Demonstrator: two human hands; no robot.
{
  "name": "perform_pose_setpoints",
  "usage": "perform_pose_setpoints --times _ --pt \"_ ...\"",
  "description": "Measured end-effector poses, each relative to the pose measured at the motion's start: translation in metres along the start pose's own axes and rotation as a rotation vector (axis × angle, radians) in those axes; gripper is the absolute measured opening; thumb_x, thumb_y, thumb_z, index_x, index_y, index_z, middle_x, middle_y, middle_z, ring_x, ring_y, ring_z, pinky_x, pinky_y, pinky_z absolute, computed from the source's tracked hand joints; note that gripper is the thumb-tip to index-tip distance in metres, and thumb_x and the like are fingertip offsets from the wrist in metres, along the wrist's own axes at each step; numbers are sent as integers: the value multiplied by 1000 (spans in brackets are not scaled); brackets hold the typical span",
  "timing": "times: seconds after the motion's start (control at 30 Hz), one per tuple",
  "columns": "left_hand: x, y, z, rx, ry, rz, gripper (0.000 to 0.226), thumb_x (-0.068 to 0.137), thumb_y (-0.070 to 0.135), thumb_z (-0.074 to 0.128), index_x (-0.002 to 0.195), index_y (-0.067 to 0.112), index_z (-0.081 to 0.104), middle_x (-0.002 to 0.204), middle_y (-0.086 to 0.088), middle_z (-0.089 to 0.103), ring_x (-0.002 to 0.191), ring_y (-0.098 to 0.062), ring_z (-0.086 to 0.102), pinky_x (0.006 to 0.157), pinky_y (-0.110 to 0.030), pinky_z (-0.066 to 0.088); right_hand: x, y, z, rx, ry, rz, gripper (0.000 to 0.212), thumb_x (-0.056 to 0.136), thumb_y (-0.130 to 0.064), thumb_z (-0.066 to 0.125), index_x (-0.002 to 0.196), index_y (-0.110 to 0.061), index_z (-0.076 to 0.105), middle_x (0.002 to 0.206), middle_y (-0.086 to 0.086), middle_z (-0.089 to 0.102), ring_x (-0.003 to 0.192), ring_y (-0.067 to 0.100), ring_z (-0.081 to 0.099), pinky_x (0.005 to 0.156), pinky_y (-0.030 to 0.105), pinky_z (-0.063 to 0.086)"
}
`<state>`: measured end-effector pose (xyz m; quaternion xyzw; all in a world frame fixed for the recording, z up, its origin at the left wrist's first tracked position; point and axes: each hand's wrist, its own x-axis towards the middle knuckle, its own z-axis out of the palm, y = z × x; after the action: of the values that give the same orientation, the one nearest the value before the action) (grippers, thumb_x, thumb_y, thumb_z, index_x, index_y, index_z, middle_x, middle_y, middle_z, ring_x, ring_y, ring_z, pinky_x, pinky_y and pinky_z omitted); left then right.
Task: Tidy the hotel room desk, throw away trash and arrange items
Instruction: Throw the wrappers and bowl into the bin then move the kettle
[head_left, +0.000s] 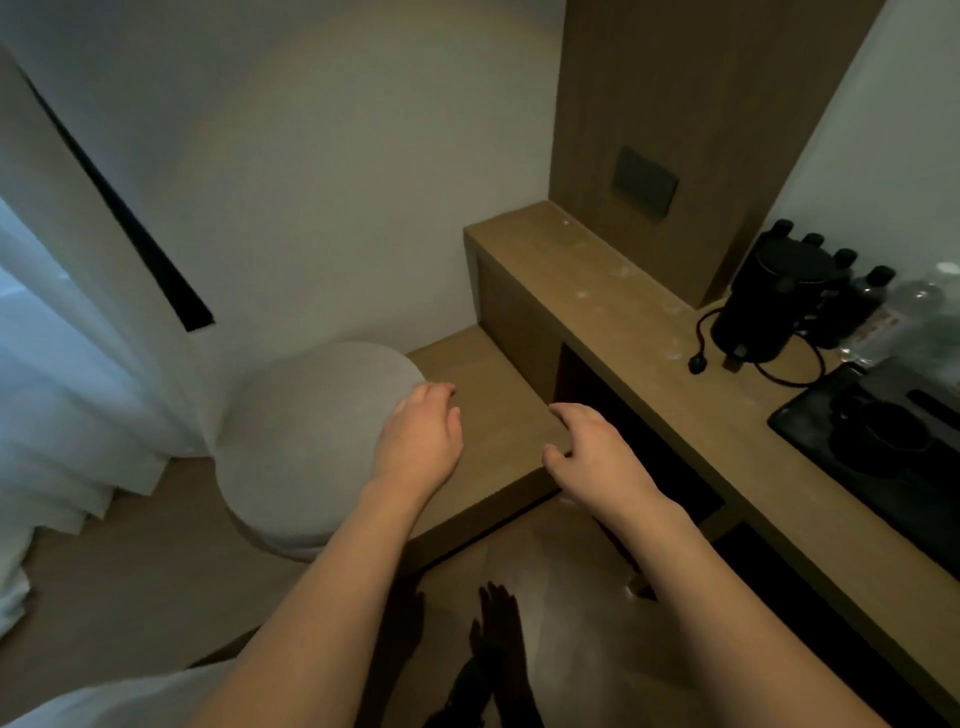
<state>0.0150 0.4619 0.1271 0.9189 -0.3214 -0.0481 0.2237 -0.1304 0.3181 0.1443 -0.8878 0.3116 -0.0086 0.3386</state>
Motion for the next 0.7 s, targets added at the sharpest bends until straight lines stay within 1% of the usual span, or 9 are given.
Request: perform_pose_setpoints --times 0.07,0.13,0.23,0.37,0.53,0.7 --pt "27 7 10 5 -40 68 40 105 25 45 142 11 53 140 -10 55 126 -26 53 108 -39 42 14 5 -6 3 40 46 60 97 -29 58 152 -25 34 156 -4 35 140 14 38 112 30 35" --pt "52 14 17 5 -91 137 39 105 24 46 141 10 54 140 -10 55 126 -27 53 108 -39 41 23 8 -13 11 85 103 60 97 -28 58 152 -24 34 156 -4 35 142 14 35 112 29 33" --pt "84 28 26 -1 -138 245 39 105 24 45 142 11 53 141 -9 54 129 -27 51 109 -39 40 29 15 -24 32 160 179 59 98 -27 57 152 -24 34 155 -4 37 141 14 37 112 30 35" --pt "118 61 42 -1 -212 413 41 106 27 43 144 15 50 144 -5 52 131 -22 49 110 -38 42 25 30 -39 64 285 318 58 98 -28 58 151 -26 35 152 -4 40 138 15 41 108 31 40" --pt "129 122 76 -22 -323 604 40 106 27 44 143 14 52 140 -5 54 128 -23 50 109 -38 43 -4 64 -54 101 403 515 59 97 -29 58 151 -28 34 154 -5 39 138 15 40 108 30 39" --pt "120 179 110 -42 -406 758 40 105 27 45 144 18 51 140 -1 56 129 -17 52 109 -37 45 -24 96 -68 169 486 646 60 97 -27 59 151 -28 34 155 -5 36 138 15 42 111 34 41"
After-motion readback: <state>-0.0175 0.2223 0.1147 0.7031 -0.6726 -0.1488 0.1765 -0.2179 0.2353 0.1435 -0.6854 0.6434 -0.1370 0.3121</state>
